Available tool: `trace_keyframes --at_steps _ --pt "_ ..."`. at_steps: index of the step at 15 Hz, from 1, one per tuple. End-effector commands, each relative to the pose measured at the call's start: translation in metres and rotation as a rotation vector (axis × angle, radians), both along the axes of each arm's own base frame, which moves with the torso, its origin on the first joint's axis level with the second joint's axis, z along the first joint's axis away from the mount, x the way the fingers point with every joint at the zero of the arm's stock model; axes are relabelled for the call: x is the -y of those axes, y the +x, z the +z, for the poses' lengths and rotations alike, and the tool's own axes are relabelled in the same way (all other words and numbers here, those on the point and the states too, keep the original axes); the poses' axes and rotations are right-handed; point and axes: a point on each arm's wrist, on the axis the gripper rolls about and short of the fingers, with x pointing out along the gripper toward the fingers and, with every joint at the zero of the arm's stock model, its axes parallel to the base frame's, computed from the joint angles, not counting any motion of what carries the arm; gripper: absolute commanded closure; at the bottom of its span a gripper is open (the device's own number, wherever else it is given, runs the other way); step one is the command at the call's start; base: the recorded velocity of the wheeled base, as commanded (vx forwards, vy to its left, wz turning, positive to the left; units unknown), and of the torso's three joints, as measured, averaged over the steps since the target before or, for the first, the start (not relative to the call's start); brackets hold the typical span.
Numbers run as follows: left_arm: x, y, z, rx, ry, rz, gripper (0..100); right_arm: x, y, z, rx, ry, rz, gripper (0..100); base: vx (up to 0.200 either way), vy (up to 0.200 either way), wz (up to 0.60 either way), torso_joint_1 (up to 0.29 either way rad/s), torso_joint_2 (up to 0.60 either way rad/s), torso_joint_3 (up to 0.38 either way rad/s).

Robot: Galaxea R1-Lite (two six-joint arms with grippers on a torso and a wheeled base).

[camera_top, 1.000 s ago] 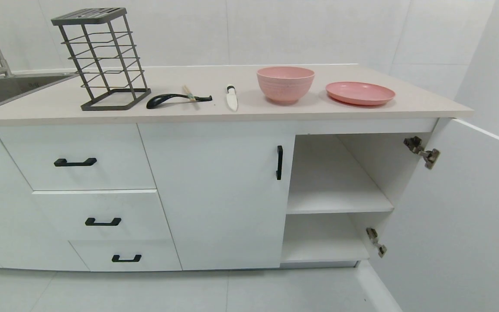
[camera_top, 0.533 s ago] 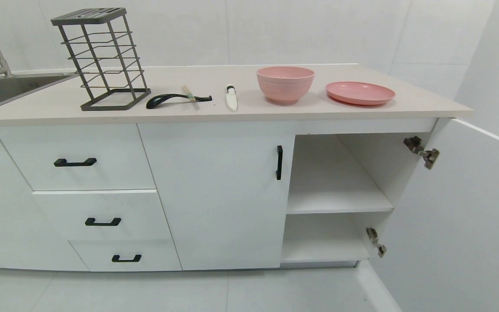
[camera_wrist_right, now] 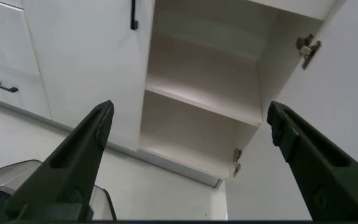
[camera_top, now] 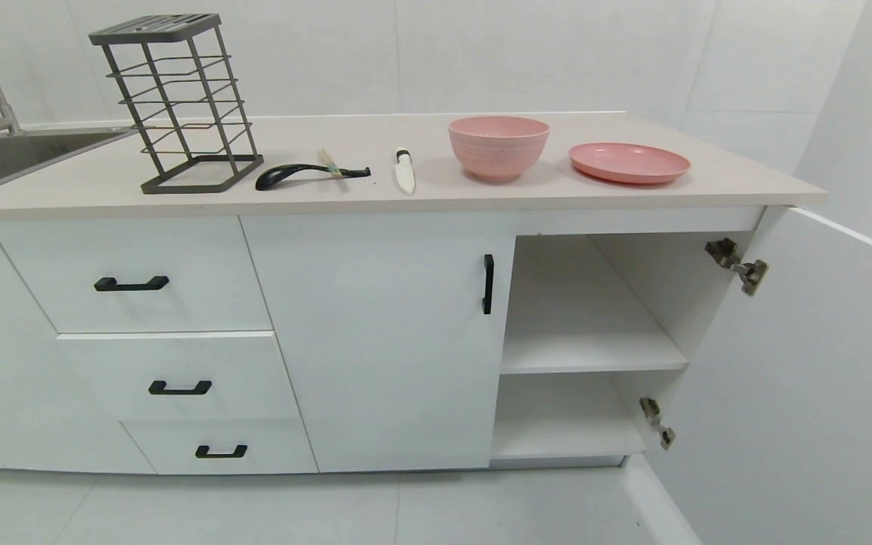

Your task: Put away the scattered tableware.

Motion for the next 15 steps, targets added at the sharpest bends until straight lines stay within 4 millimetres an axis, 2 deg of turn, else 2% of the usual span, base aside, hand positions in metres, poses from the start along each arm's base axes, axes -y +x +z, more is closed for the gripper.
trace_keyframes --at_steps 1,2,5,9,11,13,14,15 --pt "-0.001 -0.022 -0.038 -0.015 -0.002 0.09 0 0.0 0.0 0.0 -0.003 -0.002 -0.004 0 0.0 0.0 0.0 0.0 0.0 0.0" --pt "-0.001 -0.024 -0.056 -0.03 0.0 0.099 0 0.0 0.0 0.0 -0.001 -0.008 -0.01 0 0.0 0.0 0.0 0.0 0.0 0.0" --pt "-0.002 -0.009 -0.095 -0.153 0.011 0.178 0 0.001 0.001 0.0 -0.002 -0.008 -0.072 0 0.0 0.0 0.0 0.0 0.0 0.0" --pt "-0.003 -0.007 -0.117 -0.345 0.079 0.288 0 0.002 0.001 0.0 -0.003 0.0 -0.112 0 0.0 0.0 0.0 0.0 0.0 0.0" --pt "-0.002 -0.014 -0.116 -0.226 0.105 0.387 0 0.003 0.001 0.0 -0.006 0.01 -0.124 0 0.0 0.0 0.0 0.0 0.0 0.0" --pt "-0.004 -0.016 -0.101 -0.08 0.083 0.458 0 0.003 0.001 0.0 -0.005 0.008 -0.124 0 0.0 0.0 0.0 0.0 0.0 0.0" --pt "-0.005 -0.015 -0.105 -0.112 0.085 0.5 0 0.003 0.001 0.0 -0.005 0.008 -0.124 0 0.0 0.0 0.0 0.0 0.0 0.0" --pt "-0.005 -0.014 -0.119 -0.243 0.107 0.5 0 0.003 0.001 0.0 -0.005 0.008 -0.124 0 0.0 0.0 0.0 0.0 0.0 0.0"
